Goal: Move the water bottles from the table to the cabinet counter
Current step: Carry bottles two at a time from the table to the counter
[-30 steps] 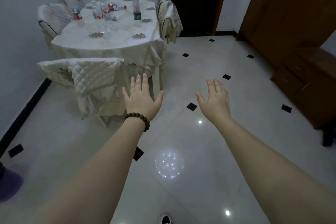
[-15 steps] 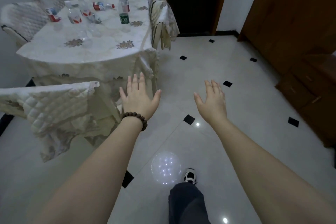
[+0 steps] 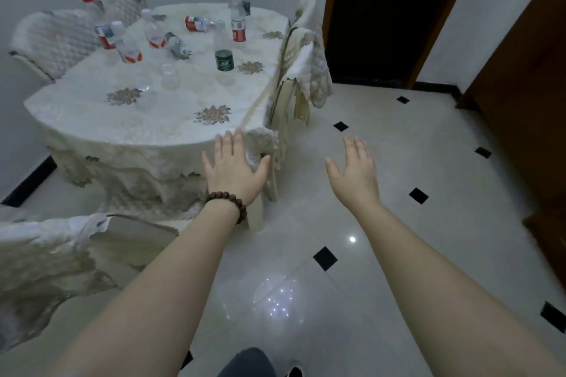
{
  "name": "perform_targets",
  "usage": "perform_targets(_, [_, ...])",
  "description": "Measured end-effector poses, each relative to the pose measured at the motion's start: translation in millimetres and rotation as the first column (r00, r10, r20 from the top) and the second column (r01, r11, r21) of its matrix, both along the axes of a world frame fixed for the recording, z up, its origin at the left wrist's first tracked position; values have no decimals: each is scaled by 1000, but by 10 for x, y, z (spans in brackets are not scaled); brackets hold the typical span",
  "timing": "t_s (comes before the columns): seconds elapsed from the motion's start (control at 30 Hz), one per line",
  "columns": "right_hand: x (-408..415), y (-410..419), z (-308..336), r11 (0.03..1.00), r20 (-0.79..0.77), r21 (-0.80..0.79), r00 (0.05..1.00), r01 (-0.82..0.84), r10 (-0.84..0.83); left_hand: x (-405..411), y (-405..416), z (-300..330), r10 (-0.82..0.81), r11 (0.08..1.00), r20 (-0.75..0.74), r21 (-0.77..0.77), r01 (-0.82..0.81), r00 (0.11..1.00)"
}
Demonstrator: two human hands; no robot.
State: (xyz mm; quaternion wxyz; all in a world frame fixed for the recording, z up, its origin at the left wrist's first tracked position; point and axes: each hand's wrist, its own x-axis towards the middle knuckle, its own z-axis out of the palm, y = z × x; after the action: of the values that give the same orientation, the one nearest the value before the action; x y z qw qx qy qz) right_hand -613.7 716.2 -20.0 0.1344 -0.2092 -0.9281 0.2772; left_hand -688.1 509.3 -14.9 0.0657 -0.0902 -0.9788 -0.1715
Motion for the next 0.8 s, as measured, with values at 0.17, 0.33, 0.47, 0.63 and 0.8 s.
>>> perform_targets(0.17, [-741, 229, -6, 997, 5, 2, 997, -82, 82, -596, 170, -32, 66, 998, 9, 13, -67, 998])
perform_targets(0.33, [-1575, 457, -28, 991, 6, 45, 992, -128, 128, -1344, 351, -106, 124, 992, 1, 24, -124, 992])
perform_targets(0.47, [-2370, 626, -132, 982, -2, 59, 983, -181, 181, -2082, 495, -192, 173, 984, -18, 45, -172, 985])
perform_targets(0.63, [-3746, 771, -147, 965, 33, 73, 967, -253, 251, -3281, 598, -245, 284, 951, 7, 124, -283, 959])
perform_targets(0.8, [-5185, 801, 40, 926, 45, 116, 934, -358, 355, -4444, 604, -175, 388, 905, 24, 179, -386, 921])
